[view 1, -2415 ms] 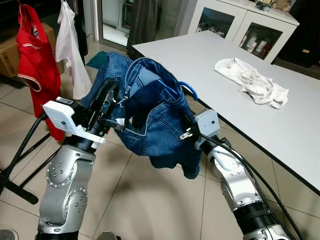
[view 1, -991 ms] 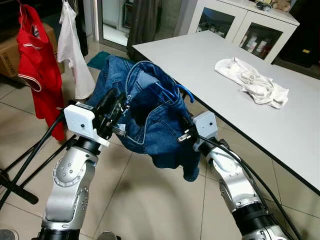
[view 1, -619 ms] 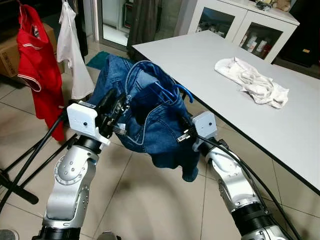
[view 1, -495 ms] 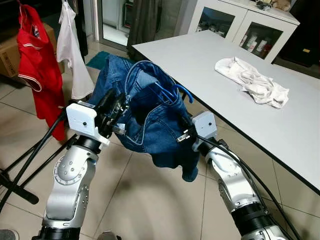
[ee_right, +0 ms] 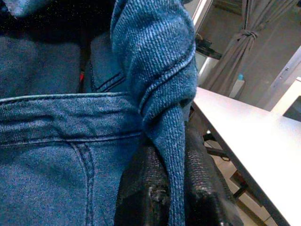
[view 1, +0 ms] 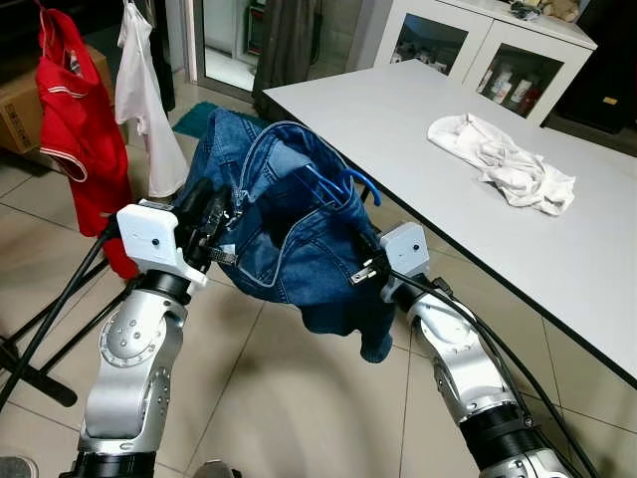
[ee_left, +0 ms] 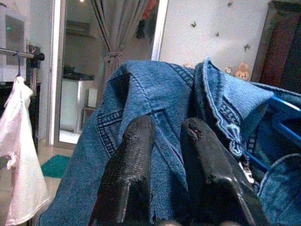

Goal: Hang hanger

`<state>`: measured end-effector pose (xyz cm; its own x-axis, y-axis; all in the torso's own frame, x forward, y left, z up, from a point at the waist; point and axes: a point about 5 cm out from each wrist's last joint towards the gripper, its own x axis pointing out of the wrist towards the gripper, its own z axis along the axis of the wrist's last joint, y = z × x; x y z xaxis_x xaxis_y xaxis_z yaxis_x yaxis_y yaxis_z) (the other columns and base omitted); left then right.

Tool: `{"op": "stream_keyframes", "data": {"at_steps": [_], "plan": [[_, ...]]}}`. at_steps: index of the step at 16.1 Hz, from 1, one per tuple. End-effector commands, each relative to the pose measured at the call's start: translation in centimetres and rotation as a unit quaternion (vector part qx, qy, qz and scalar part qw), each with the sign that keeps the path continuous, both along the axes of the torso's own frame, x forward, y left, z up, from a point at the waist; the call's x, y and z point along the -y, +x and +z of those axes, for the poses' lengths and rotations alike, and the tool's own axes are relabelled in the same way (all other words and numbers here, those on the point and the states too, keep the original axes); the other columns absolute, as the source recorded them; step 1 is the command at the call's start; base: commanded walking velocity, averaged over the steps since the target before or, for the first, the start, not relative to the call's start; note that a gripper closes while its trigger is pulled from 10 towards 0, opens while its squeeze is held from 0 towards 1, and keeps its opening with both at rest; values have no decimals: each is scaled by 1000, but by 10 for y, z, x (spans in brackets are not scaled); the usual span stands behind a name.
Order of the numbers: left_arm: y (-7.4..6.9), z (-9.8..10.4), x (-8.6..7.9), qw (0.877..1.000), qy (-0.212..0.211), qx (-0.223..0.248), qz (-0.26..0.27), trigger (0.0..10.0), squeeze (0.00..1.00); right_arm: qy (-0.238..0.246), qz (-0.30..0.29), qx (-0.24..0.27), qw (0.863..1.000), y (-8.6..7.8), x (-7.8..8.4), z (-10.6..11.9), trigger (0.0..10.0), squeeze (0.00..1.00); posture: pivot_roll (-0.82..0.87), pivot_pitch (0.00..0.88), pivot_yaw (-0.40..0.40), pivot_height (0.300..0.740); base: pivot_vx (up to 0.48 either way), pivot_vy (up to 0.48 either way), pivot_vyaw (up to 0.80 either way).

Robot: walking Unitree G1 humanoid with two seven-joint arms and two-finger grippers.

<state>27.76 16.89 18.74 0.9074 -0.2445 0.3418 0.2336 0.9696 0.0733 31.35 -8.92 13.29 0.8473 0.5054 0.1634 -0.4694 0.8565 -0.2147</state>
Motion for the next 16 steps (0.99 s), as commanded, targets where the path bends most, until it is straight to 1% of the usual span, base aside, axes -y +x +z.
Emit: {"op": "stream_keyframes", "data": {"at_steps": [1, 2, 4, 5, 6, 7, 8, 10, 12, 14, 15, 16], "plan": [[-1, -2, 9, 1000, 0, -2, -17, 10000, 0, 3, -7, 12, 1000, -1, 7, 3, 0, 0, 204, 70, -153, 740, 0, 0, 0], [-2, 1, 8, 999, -27, 3, -20, 10000, 1000, 3, -7, 14, 1000, 0, 6, 4, 0, 0, 204, 71, -152, 740, 0, 0, 0], [-3, 3, 8, 1000, -17, 9, -20, 10000, 1000, 4, -8, 15, 1000, 0, 6, 5, 0, 0, 199, 71, -149, 740, 0, 0, 0], [-4, 4, 10, 998, 59, 26, -24, 10000, 1000, 4, -11, 15, 1000, -1, 9, 4, 0, 0, 195, 71, -147, 740, 0, 0, 0], [-5, 4, 13, 994, 101, 37, -27, 10000, 1000, 4, -12, 14, 1000, -2, 9, 3, 0, 0, 195, 71, -147, 740, 0, 0, 0], [-5, 2, 16, 987, 153, 48, -31, 10000, 1000, 4, -12, 14, 1000, -2, 10, 3, 0, 0, 195, 72, -148, 740, 0, 0, 0], [-6, 7, 21, 985, 155, 63, -44, 10000, 1000, 4, -13, 14, 1000, -2, 10, 3, 0, 0, 190, 69, -146, 740, 0, 0, 0], [-7, 8, 26, 985, 148, 66, -62, 10000, 1000, 5, -14, 16, 1000, -1, 10, 5, 0, 0, 190, 65, -148, 740, 0, 0, 0], [-7, 7, 27, 987, 136, 65, -62, 10000, 1000, 5, -14, 16, 1000, 0, 10, 5, 0, 0, 191, 67, -150, 740, 0, 0, 0], [-8, 8, 24, 990, 110, 70, -55, 10000, 1000, 4, -11, 16, 1000, 1, 9, 5, 0, 0, 201, 63, -160, 740, 0, 0, 0], [-9, 8, 24, 990, 105, 72, -58, 10000, 1000, 3, -9, 16, 1000, 1, 9, 6, 0, 0, 206, 63, -163, 740, 0, 0, 0], [-10, 8, 26, 991, 88, 70, -68, 10000, 1000, 3, -6, 16, 1000, 2, 8, 6, 0, 0, 211, 66, -165, 740, 0, 0, 0]]}}
